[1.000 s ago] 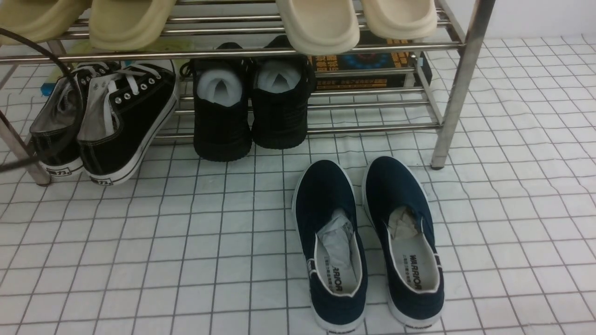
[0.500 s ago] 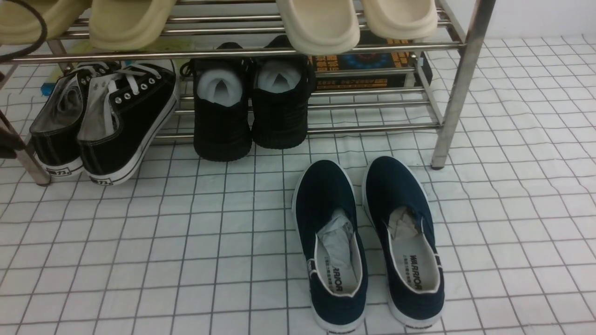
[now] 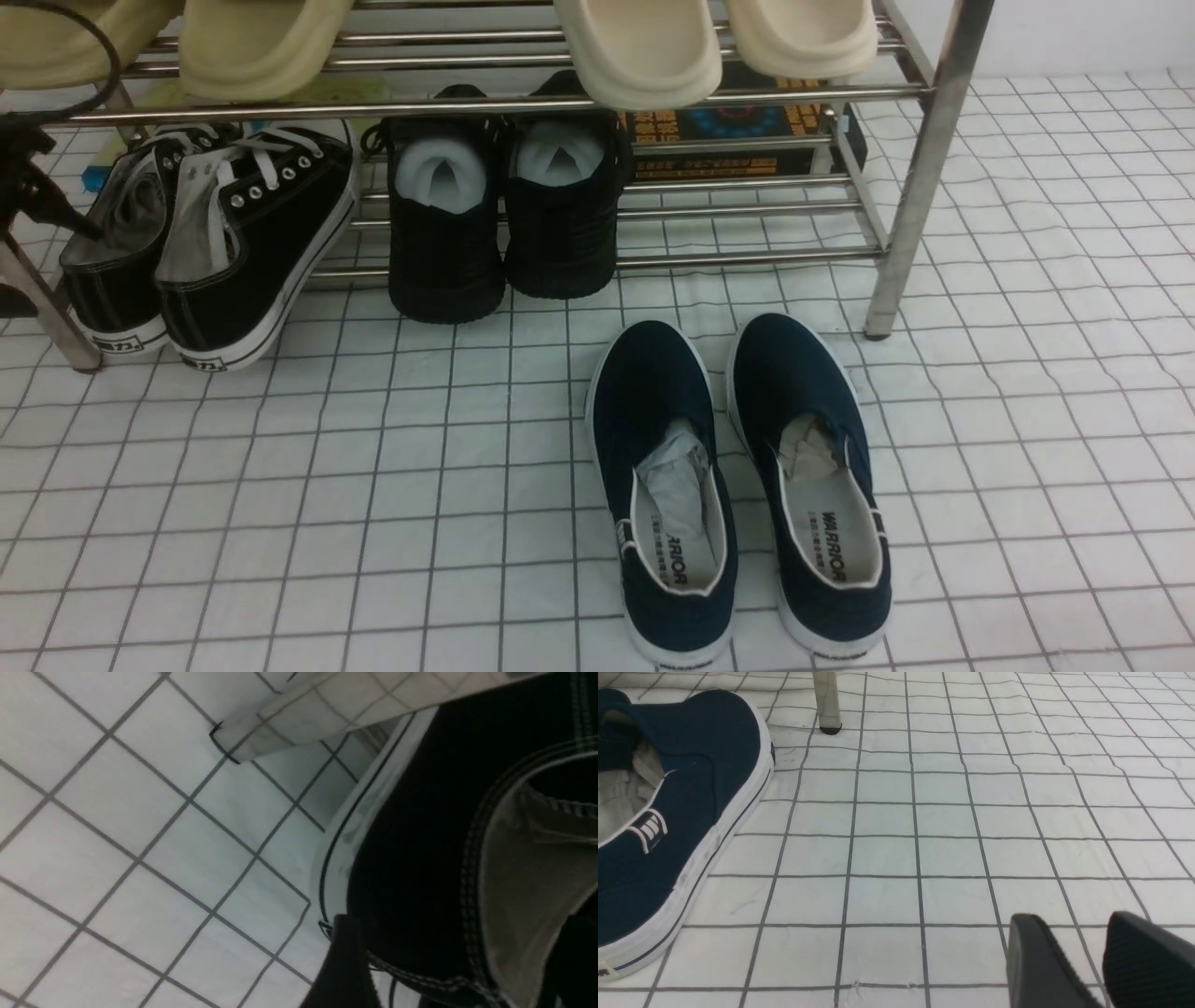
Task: Take the shoes off the shelf with your hand from the white checkered tablecloth.
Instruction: 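Grasp the leftmost shoe on the bottom shelf of the shoe rack with the left gripper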
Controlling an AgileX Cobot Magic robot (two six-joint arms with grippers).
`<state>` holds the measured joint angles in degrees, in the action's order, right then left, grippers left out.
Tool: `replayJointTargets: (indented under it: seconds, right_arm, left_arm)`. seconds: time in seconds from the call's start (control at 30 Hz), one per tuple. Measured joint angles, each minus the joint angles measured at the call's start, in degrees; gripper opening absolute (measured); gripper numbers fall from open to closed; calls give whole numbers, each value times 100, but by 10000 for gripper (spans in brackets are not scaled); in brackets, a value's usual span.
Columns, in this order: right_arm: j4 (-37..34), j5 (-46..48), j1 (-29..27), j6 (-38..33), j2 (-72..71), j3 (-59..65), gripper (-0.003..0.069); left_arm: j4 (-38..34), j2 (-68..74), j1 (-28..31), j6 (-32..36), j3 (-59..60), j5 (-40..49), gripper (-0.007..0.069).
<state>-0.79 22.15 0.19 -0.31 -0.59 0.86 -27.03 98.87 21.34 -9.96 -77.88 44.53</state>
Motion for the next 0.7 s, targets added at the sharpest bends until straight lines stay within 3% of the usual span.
replayJointTargets:
  seconds: [0.23,0.37,0.53,0.7]
  right_arm:
    - [-1,0,0,0,0,0,239]
    - [-1,3,0,0,0,0,239]
    - [-6,3,0,0,0,0,239]
    - [-6,3,0,0,0,0,239]
  left_arm:
    - [0,302,0,0,0,-261,546]
    - [-18,441,0,-5,0,-395,447]
    - [-36,450,-12,-5,-5,-444,137]
    - [178,380,-2,-12,-5,-102,27]
